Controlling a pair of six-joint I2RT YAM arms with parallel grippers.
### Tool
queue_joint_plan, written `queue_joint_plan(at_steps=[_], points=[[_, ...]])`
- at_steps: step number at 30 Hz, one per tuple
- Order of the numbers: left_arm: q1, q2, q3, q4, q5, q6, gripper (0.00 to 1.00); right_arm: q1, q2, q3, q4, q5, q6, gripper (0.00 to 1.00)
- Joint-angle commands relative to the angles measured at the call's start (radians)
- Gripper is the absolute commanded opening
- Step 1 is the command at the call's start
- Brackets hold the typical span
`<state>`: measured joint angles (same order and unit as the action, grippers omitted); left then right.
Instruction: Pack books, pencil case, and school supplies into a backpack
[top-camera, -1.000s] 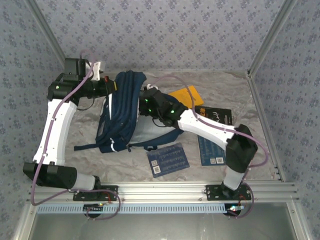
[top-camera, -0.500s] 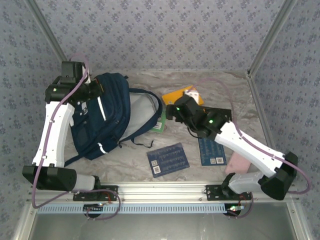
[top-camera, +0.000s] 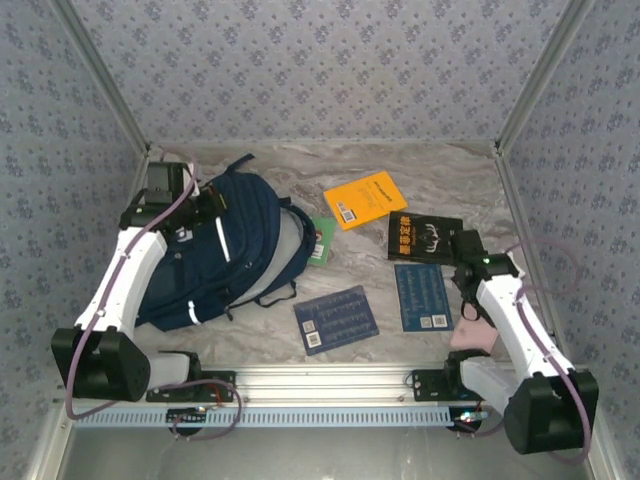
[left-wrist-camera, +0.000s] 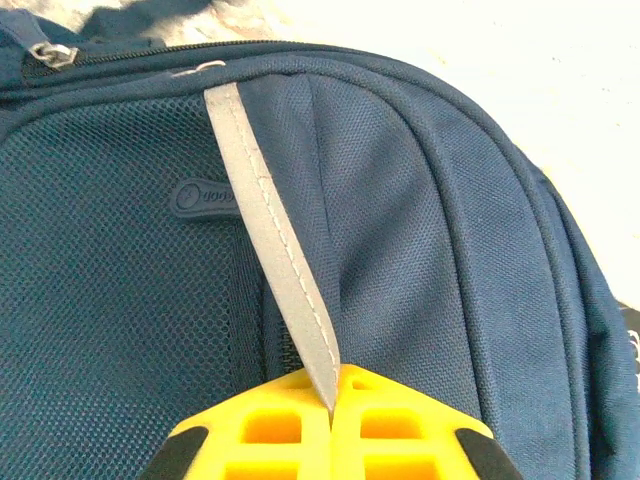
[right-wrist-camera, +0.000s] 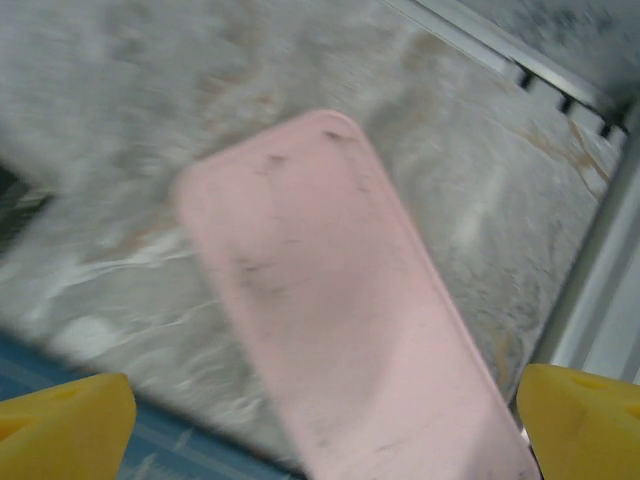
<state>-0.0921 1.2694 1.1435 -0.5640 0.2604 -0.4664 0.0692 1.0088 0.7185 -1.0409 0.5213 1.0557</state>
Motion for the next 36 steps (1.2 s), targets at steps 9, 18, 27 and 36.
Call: queue_joint_plan(at_steps=[9, 18, 27, 36], points=[[-0.032, -0.056, -0.142, 0.151, 0.024, -0.004, 0.0, -0.357, 0.101, -0.126, 0.278, -0.254, -0.277, 1.0], [-0.044, -0.051, -0.14, 0.156, 0.037, -0.006, 0.0, -0.416, 0.237, -0.1, 0.369, -0.341, -0.376, 1.0], [-0.05, -0.046, -0.142, 0.162, 0.051, -0.012, 0.0, -0.349, 0.386, -0.062, 0.512, -0.5, -0.408, 0.99], [-0.052, -0.051, -0.136, 0.165, 0.062, -0.014, 0.0, -0.218, 0.388, 0.023, 0.489, -0.544, -0.567, 0.96]])
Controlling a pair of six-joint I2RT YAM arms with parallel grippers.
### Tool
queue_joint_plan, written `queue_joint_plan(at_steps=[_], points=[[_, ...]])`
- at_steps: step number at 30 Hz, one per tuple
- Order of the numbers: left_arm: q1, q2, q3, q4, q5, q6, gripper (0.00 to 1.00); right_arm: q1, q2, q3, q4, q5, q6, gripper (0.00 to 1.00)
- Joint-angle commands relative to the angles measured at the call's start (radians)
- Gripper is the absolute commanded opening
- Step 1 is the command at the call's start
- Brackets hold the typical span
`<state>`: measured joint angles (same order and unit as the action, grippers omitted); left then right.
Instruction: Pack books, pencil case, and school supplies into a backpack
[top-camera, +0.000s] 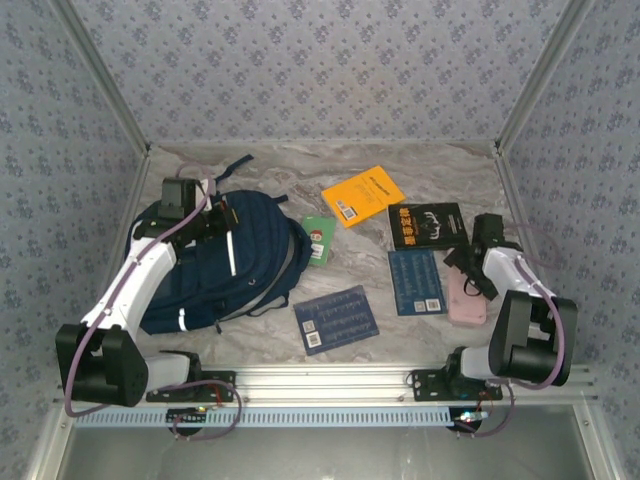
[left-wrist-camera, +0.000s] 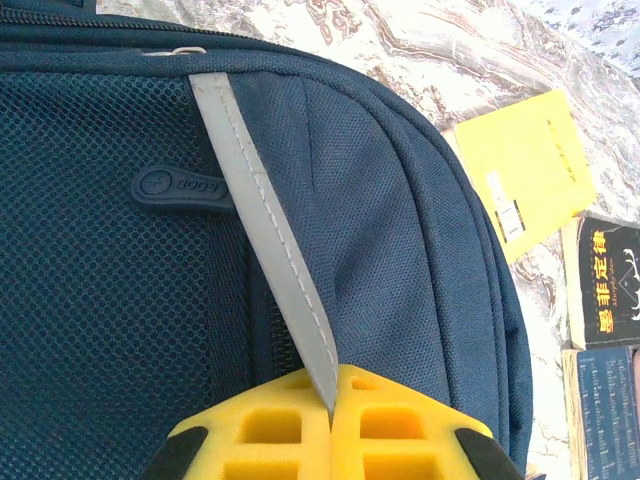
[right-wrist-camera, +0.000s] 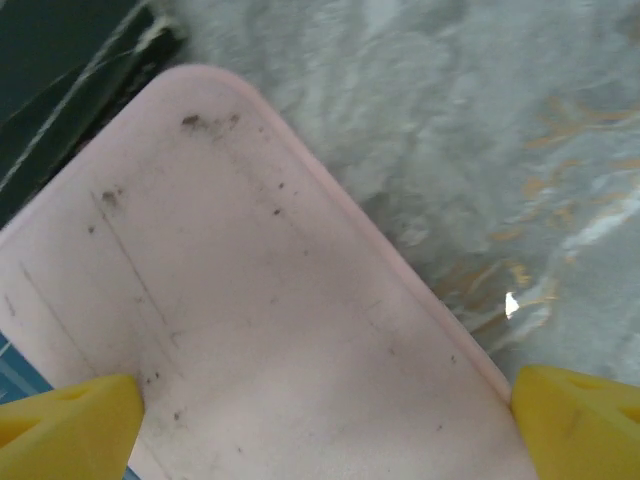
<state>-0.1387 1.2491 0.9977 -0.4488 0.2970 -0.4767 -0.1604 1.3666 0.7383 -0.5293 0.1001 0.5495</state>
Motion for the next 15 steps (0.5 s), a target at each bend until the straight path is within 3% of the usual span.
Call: queue_joint_plan(at_steps=[1, 7, 13, 15], points=[[-0.006, -0.033, 0.01, 0.051, 0.026, -0.003, 0.0, 0.015, 0.038, 0.011, -0.027, -0.142, -0.075, 0.96], [-0.006, -0.036, 0.013, 0.056, 0.044, -0.014, 0.0, 0.08, 0.095, 0.08, -0.127, -0.107, -0.148, 0.99], [-0.01, -0.037, 0.015, 0.054, 0.048, -0.02, 0.0, 0.145, 0.017, 0.13, -0.229, -0.017, -0.11, 1.0], [-0.011, -0.034, 0.018, 0.047, 0.048, -0.019, 0.12, 0.131, -0.014, 0.137, -0.26, 0.003, -0.083, 1.0]])
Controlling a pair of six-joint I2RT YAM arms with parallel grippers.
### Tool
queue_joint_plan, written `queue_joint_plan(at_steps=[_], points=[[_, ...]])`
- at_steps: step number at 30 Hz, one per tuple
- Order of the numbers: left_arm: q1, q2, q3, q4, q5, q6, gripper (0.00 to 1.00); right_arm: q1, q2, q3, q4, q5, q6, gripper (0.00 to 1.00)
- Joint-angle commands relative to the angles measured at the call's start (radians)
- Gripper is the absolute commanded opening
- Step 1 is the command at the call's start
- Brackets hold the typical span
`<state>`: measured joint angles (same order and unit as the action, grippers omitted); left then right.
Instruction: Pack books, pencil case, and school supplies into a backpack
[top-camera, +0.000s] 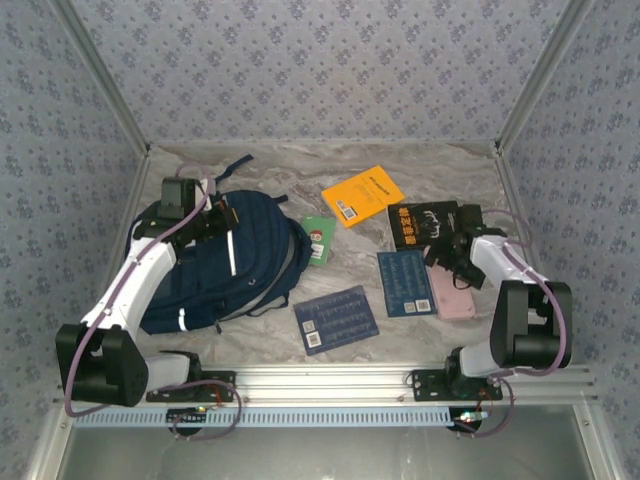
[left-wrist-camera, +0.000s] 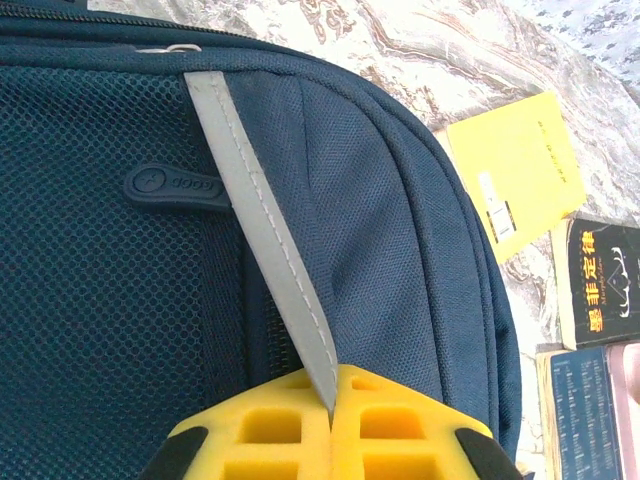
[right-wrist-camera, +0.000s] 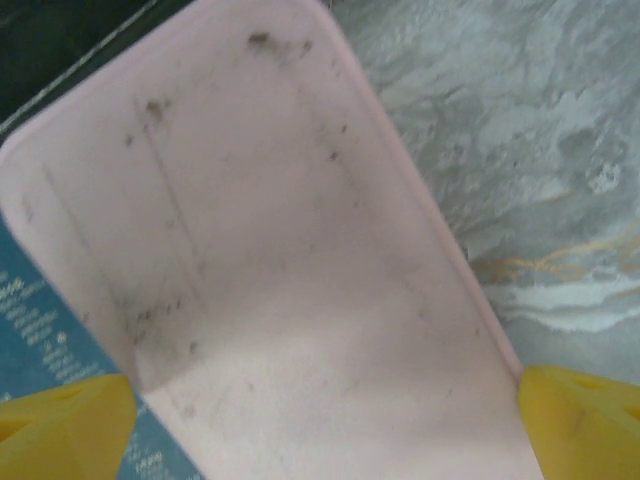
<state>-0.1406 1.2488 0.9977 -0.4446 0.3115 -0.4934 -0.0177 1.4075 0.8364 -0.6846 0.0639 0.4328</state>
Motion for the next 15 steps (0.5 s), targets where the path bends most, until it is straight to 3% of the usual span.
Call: queue_joint_plan(at_steps=[1, 5, 10, 15], points=[[-0.01, -0.03, 0.022, 0.041, 0.041, -0.001, 0.2, -0.027, -0.076, 0.036, -0.103, 0.025, 0.036, 1.0], [-0.03, -0.017, 0.037, 0.018, 0.045, 0.026, 0.42, -0.077, -0.113, -0.005, -0.035, -0.062, 0.024, 1.0], [-0.076, -0.028, 0.053, -0.009, 0.034, 0.063, 0.49, -0.065, -0.01, 0.028, 0.019, -0.08, -0.063, 1.0], [-0.171, -0.027, 0.101, -0.042, 0.039, 0.075, 0.55, 0.017, 0.144, 0.125, -0.035, 0.008, -0.204, 1.0]])
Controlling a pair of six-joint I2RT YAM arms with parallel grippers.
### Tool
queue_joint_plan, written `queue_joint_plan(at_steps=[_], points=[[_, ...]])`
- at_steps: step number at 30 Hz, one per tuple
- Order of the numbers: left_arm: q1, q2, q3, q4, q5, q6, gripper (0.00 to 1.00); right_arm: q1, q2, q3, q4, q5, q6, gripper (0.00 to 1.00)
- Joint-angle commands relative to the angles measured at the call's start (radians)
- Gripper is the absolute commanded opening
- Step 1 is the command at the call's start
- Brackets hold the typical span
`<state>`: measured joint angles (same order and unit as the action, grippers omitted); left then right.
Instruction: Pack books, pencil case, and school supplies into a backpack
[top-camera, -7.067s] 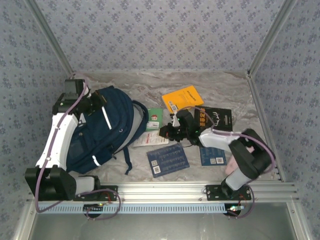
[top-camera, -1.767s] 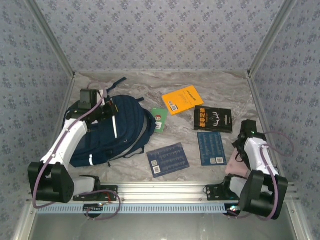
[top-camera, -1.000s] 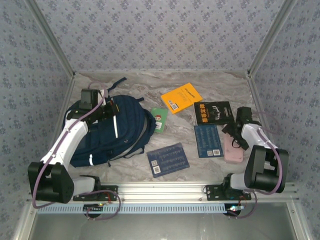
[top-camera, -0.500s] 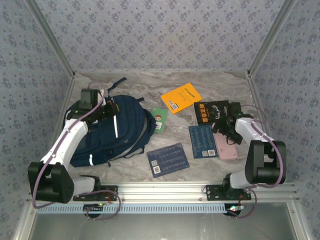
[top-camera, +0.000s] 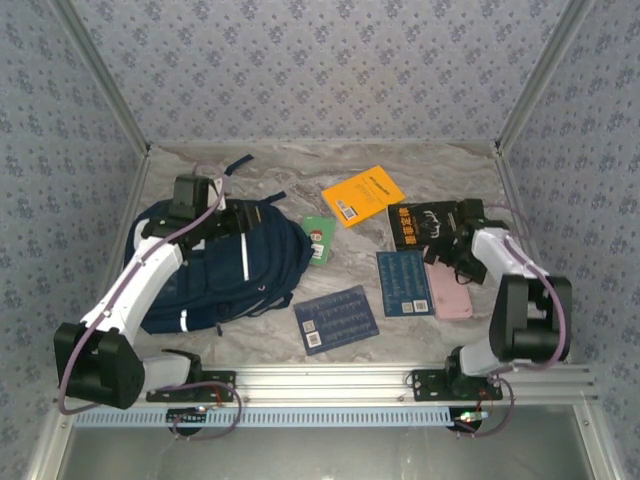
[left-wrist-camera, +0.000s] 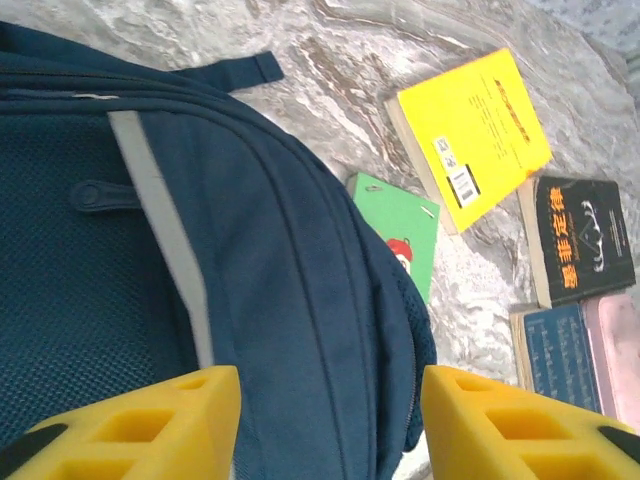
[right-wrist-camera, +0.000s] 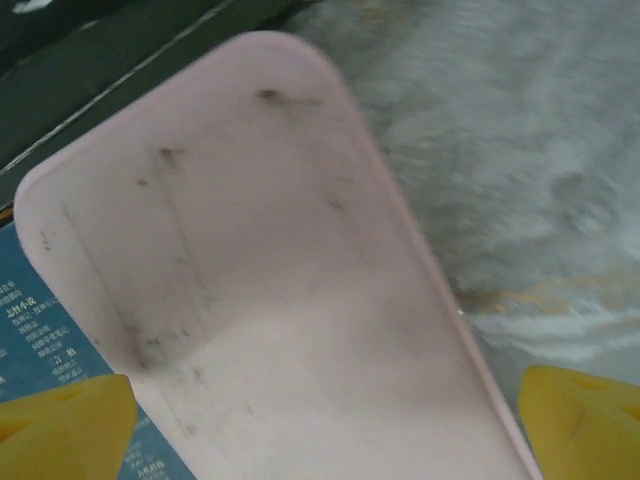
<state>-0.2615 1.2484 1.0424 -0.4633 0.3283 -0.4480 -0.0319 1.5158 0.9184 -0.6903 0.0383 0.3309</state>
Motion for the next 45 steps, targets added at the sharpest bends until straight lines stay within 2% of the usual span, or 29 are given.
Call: queue_joint_plan(at_steps=[1, 6, 11, 16, 18, 20, 26, 32, 42, 45], points=[[-0.08, -0.018, 0.07, -0.031, 0.019, 0.031, 0.55, 0.038, 0.047, 0.043, -0.018, 0.015, -0.116, 1.0], [-0.174, 0.034, 0.099, -0.048, 0.024, 0.044, 0.55, 0.063, 0.118, 0.048, -0.024, -0.008, -0.159, 1.0], [-0.181, 0.057, 0.073, -0.029, 0.06, 0.035, 0.55, 0.079, 0.17, 0.041, -0.021, -0.06, -0.182, 1.0], [-0.183, 0.058, 0.073, -0.035, 0.085, 0.04, 0.55, 0.089, 0.254, 0.078, -0.056, -0.006, -0.189, 1.0], [-0.182, 0.058, 0.074, -0.039, 0.093, 0.039, 0.55, 0.09, 0.297, 0.109, -0.093, 0.065, -0.164, 1.0], [-0.183, 0.056, 0.073, -0.039, 0.101, 0.039, 0.55, 0.085, 0.305, 0.119, -0.1, 0.052, -0.15, 1.0], [-0.183, 0.055, 0.066, -0.04, 0.127, 0.03, 0.55, 0.003, 0.303, 0.12, -0.087, -0.002, -0.098, 0.96], [-0.194, 0.051, 0.065, -0.036, 0.133, 0.017, 0.55, -0.078, 0.308, 0.13, -0.104, 0.033, 0.045, 0.95], [-0.206, 0.069, 0.055, -0.013, 0.138, -0.001, 0.54, -0.211, 0.184, 0.108, -0.098, -0.172, 0.311, 0.95], [-0.207, 0.074, 0.062, -0.018, 0.145, 0.004, 0.54, -0.179, 0.12, 0.138, -0.124, -0.085, 0.237, 0.97]])
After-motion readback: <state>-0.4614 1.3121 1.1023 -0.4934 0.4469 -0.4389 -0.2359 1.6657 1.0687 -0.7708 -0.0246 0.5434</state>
